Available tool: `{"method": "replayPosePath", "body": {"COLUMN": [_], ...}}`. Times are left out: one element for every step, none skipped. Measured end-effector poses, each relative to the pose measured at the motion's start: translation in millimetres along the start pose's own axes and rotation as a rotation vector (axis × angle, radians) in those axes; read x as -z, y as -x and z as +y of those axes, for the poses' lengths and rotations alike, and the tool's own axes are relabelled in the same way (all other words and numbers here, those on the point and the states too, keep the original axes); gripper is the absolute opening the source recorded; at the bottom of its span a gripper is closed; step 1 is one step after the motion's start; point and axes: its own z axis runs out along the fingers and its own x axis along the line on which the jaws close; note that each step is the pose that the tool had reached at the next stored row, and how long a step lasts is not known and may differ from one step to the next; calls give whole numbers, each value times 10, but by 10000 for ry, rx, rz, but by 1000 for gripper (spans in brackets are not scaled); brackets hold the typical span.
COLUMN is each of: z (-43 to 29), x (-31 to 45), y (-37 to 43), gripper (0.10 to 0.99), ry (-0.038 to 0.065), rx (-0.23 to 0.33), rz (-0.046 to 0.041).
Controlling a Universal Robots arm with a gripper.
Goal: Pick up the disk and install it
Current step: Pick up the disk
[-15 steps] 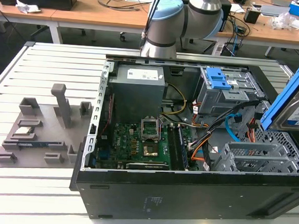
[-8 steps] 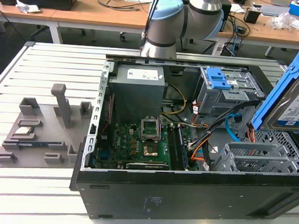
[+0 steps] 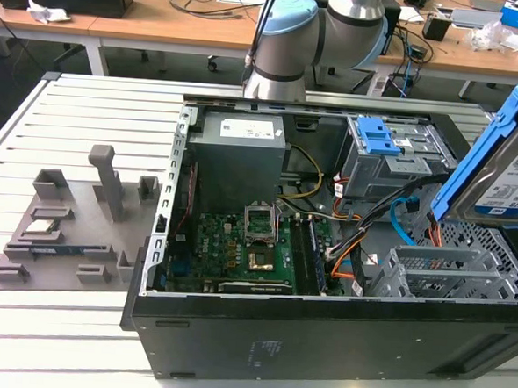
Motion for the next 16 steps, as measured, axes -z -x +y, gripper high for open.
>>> {"method": "replayPosePath", "body": {"z": [0,8,21,43,71,94,108,118,128,136,145,155,161,162,164,164], "x": [-4,-6,-7,-7,-9,-14,-19,-25,-35,-42,-48,-57,-76,-92,-102,-111], "y": [0,-2,-15,-49,-104,-153,-179,-196,-209,-214,-217,-218,-219,-219,-220,-220], "gripper": [365,365,365,365,365,365,365,365,365,365,365,365,365,365,365,365], "ry": [-3,-3,-4,-4,-4,-4,-4,-4,-4,-4,-4,-4,-4,-4,-4,-4], "rx": [-87,-114,-115,-114,-113,-114,-113,-114,-114,-113,-113,-113,-112,-111,-113,-112], "rz": [4,4,6,6,6,3,4,4,4,4,6,5,7,9,11,11]}}
